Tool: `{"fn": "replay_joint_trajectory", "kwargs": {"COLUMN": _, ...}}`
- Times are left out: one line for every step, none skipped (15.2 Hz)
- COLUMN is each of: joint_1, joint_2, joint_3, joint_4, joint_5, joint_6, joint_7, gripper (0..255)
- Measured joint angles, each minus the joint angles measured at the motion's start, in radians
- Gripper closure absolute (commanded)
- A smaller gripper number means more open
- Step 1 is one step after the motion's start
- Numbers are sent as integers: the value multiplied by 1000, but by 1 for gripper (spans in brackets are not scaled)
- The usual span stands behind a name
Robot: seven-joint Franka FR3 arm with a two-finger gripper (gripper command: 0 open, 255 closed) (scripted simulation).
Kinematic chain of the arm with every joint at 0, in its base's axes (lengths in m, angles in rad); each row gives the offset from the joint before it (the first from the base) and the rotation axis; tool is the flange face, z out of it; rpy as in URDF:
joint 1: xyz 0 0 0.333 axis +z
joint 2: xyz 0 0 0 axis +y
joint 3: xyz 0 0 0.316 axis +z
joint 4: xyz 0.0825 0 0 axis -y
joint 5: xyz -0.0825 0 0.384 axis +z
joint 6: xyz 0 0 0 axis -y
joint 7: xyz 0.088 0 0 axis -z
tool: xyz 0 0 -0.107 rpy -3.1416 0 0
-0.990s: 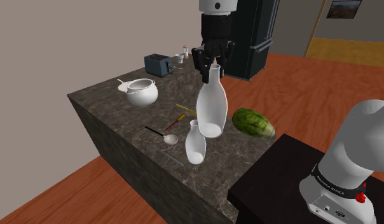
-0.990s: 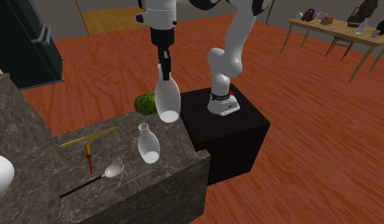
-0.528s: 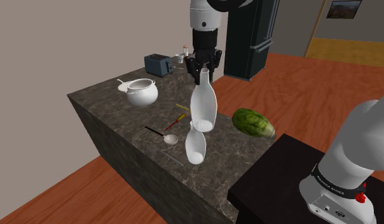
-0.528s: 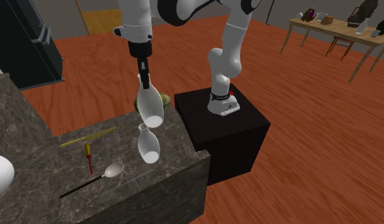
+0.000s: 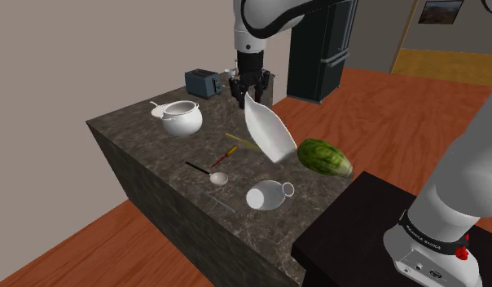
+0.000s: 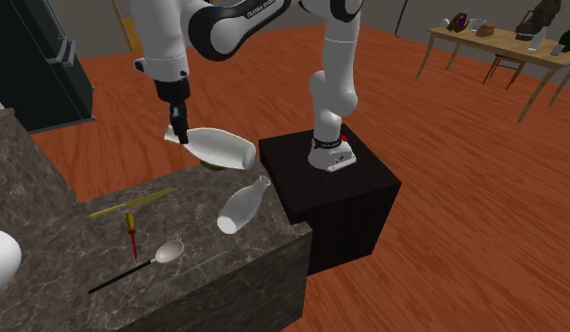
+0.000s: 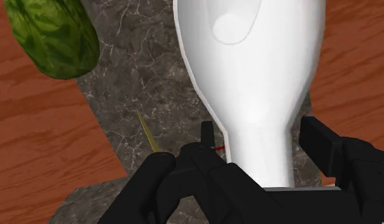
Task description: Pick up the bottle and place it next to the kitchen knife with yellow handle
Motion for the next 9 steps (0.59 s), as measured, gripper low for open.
{"fn": "replay_joint_trajectory", "kwargs": {"joint_1": -3, "joint_2": 31, "joint_3": -3, "joint_4": 18, "joint_5": -8, "joint_6": 8, "joint_7": -3, "gripper": 255}}
{"fn": "replay_joint_trajectory", "kwargs": {"joint_1": -7, "joint_2": 58, "joint_3": -7, "joint_4": 34, "joint_5": -15, "joint_6": 16, "joint_7": -9, "gripper": 255}}
{"fn": "replay_joint_trajectory", "kwargs": {"joint_1": -14, "joint_2": 88, "joint_3": -14, "joint_4": 53, "joint_5": -23, "joint_6": 26, "joint_7": -20, "gripper": 255}}
{"fn": "replay_joint_trajectory", "kwargs": {"joint_1": -19, "joint_2": 121, "joint_3": -19, "joint_4": 76, "joint_5": -31, "joint_6": 34, "joint_7": -29, "gripper": 255}}
{"fn": "replay_joint_trajectory", "kwargs": {"joint_1": -22, "joint_2": 160, "joint_3": -23, "joint_4": 111, "joint_5": -40, "joint_6": 37, "joint_7": -33, "gripper": 255}}
{"fn": "replay_joint_trajectory", "kwargs": {"joint_1": -25, "joint_2": 197, "joint_3": -28, "joint_4": 142, "joint_5": -49, "joint_6": 41, "joint_7": -40, "gripper": 255}}
{"fn": "replay_joint_trajectory", "kwargs": {"joint_1": -29, "joint_2": 225, "joint_3": -33, "joint_4": 169, "joint_5": -54, "joint_6": 41, "joint_7": -48, "gripper": 255}}
{"fn": "replay_joint_trajectory", "kwargs": {"joint_1": -33, "joint_2": 252, "joint_3": -37, "joint_4": 187, "joint_5": -60, "joint_6": 50, "joint_7": -55, "gripper": 255}}
{"fn": "replay_joint_trajectory", "kwargs": {"joint_1": -35, "joint_2": 292, "joint_3": -43, "joint_4": 230, "joint_5": -68, "joint_6": 45, "joint_7": -62, "gripper": 255}}
